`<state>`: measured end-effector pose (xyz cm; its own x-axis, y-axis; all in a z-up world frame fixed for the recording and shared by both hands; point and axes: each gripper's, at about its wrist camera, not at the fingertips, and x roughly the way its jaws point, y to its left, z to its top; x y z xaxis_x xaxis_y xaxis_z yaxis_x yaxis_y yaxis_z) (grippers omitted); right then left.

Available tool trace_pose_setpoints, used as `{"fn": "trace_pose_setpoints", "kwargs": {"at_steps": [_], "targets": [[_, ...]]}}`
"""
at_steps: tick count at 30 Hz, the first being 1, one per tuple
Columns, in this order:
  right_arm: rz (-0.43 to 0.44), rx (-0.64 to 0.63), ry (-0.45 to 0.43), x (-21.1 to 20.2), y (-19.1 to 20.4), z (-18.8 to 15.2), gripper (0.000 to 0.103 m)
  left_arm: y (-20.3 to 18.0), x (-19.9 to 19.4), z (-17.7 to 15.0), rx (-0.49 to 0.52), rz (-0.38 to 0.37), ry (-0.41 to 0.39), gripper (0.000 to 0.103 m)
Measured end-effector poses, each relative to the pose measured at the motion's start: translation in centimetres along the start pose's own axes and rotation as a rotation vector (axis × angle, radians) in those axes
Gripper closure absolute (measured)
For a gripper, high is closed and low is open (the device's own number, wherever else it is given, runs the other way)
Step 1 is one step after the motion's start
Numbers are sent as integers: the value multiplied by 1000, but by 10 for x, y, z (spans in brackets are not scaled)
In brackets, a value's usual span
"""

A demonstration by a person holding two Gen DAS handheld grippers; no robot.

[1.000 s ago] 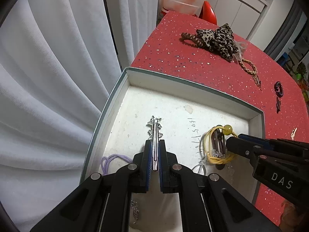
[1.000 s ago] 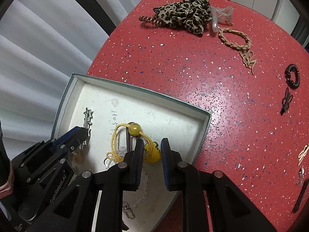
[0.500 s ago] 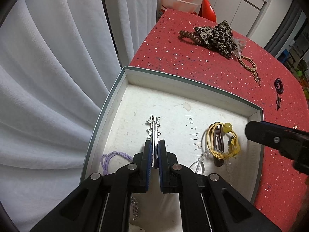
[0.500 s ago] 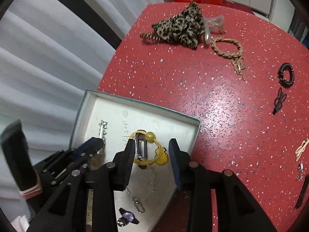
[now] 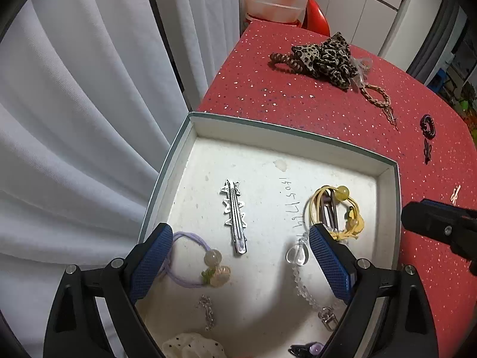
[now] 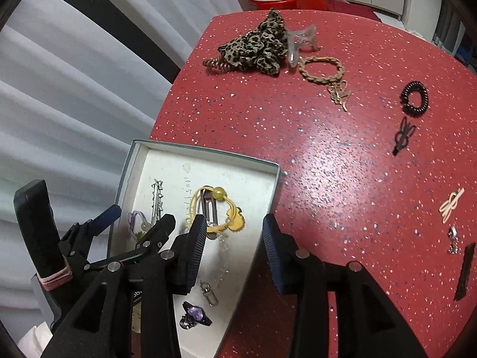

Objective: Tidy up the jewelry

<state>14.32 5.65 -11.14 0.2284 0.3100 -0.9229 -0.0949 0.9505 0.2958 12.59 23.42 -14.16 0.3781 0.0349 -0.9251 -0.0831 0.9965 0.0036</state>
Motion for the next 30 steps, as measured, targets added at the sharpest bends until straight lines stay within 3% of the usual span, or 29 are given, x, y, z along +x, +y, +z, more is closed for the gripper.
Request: {"fn": "trace_pose_setpoints", "kwargs": {"at_steps": [11,17,24,26,30], "targets": [[-24,-9,26,-6,1,-12,44,2,-15,-19,-3,20,19,9],[-38,-32,30,-12,8,-14,23,6,-27,-29,-32,-17,42,9],[-67,-28,49,-14,10,-18,18,14,-41,-40,-57,10,63,9],[-79,-29,52,-16,10,-20,17,17,-43,-42,-69,15,70,0],[-84,-47,53,-21,14,-25,16,22,-51,-49,-80,23,77,0]]}}
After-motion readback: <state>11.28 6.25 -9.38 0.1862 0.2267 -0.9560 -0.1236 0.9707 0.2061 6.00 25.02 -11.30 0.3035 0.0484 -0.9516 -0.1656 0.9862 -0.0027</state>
